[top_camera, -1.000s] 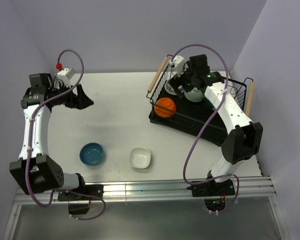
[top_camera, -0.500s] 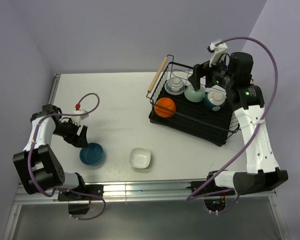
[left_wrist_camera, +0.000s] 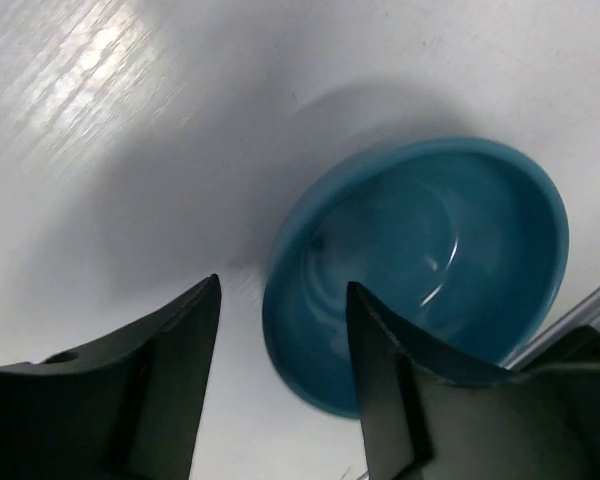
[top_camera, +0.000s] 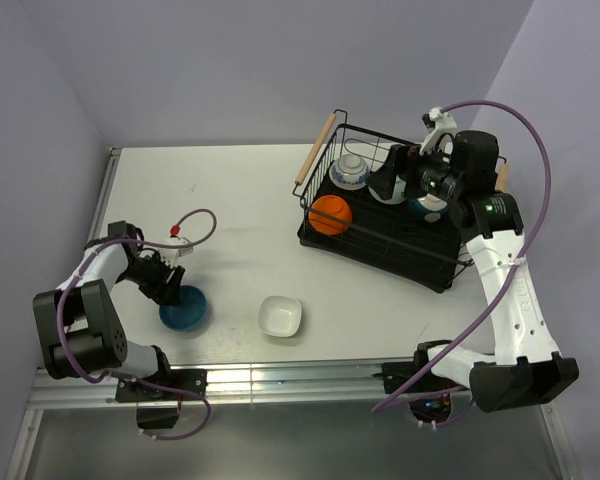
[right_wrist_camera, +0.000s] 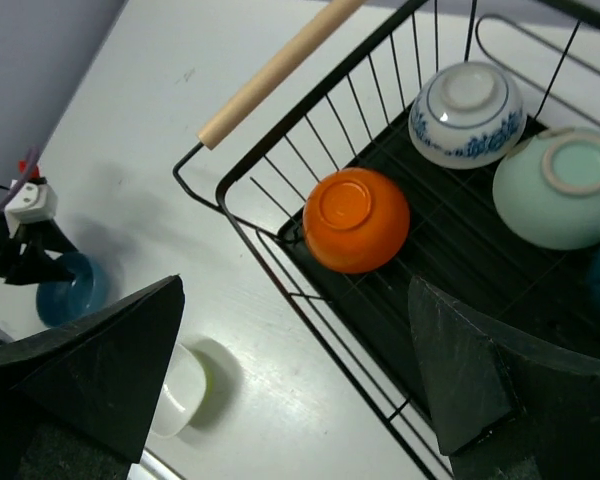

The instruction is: Load the bowls into the dish rack

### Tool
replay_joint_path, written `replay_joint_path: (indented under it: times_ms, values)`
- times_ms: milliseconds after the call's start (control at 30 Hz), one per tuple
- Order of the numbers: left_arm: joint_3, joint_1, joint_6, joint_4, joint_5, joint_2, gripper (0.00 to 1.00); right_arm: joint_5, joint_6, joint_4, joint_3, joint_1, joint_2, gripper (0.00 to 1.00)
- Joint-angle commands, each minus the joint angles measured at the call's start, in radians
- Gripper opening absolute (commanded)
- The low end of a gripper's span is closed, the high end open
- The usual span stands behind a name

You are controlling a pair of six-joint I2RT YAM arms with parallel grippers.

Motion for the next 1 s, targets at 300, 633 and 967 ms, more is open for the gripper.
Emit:
replay_joint_path:
  times_ms: [300,633,967]
  values:
    - [0.027,-0.037,-0.091,0.107,0.06,0.037,0.0,-0.005,0.21,0.084,-0.092,-0.007,-0.076,1.0]
    - [0.532,-0.077,-0.832,0.282,0.525,-0.075,0.0,-0.109,0.309,0.151,-0.112,-0.007,-0.146,1.0]
    - [0.581,-0.474,-1.57,1.039,0.37,-0.034,0.0,-0.207,0.382,0.208,-0.042,-0.005,-0.168,1.0]
